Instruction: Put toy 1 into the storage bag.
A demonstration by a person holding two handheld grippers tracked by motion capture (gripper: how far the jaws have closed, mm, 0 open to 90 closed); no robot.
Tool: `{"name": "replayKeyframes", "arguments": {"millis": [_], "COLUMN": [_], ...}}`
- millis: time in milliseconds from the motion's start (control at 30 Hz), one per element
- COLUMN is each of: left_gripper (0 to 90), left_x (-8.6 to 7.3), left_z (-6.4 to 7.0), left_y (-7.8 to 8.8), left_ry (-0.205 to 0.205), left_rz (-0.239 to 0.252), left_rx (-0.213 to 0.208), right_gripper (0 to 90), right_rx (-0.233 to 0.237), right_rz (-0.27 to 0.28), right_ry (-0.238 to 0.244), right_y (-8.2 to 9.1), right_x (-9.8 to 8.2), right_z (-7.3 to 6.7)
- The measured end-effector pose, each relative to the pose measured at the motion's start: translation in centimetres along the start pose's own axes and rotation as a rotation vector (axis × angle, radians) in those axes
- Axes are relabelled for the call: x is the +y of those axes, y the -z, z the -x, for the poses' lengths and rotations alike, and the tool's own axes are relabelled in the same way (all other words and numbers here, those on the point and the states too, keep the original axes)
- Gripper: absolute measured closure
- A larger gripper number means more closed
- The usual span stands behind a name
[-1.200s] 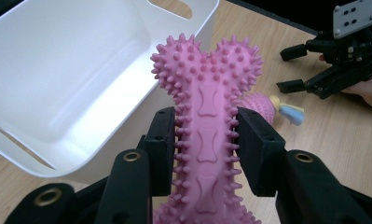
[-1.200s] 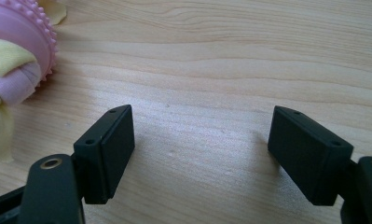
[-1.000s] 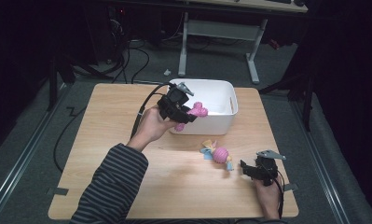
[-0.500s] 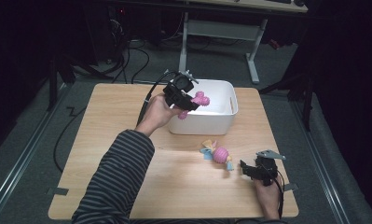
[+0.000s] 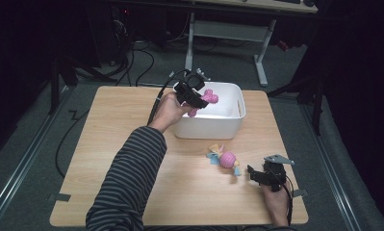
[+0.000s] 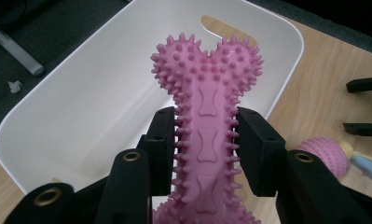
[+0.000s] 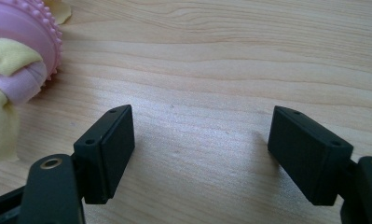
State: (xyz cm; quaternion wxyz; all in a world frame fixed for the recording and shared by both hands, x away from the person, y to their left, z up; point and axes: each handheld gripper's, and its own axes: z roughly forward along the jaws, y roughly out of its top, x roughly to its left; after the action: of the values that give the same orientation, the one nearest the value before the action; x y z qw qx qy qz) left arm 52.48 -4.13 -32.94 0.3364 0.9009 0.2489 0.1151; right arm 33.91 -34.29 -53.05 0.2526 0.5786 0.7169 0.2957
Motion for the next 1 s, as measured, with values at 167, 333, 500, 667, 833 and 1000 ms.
{"name": "replayKeyframes", "arguments": {"millis": [167,333,500,667,833,1000], "left_gripper": [59.5,59.5,59.4,59.3,59.2,59.1], "left_x": [-0.2,-0.2,-0.3,-0.4,-0.5,-0.6], "left_z": [-0.6,-1.1,-1.5,-1.8,-2.2,-2.2], "left_y": [-1.3,-1.9,-2.7,-3.5,-4.0,-4.6], "left_ry": [0.022,0.041,0.053,0.065,0.082,0.081], "left_rz": [-0.011,-0.004,-0.009,-0.012,-0.021,-0.039], "left_rx": [0.02,0.035,0.049,0.064,0.074,0.078], "right_gripper": [22.9,23.0,23.0,23.0,23.0,23.0], "right_rx": [0.003,0.004,0.006,0.009,0.01,0.011], "right_rz": [0.002,-0.002,-0.002,-0.003,-0.002,-0.002], "right_ry": [0.007,0.007,0.005,0.006,0.009,0.01], "right_y": [0.0,0.0,0.0,0.0,0.0,0.0], "right_x": [0.0,0.0,0.0,0.0,0.0,0.0], "right_z": [0.0,0.0,-0.1,-0.1,-0.1,-0.1]}}
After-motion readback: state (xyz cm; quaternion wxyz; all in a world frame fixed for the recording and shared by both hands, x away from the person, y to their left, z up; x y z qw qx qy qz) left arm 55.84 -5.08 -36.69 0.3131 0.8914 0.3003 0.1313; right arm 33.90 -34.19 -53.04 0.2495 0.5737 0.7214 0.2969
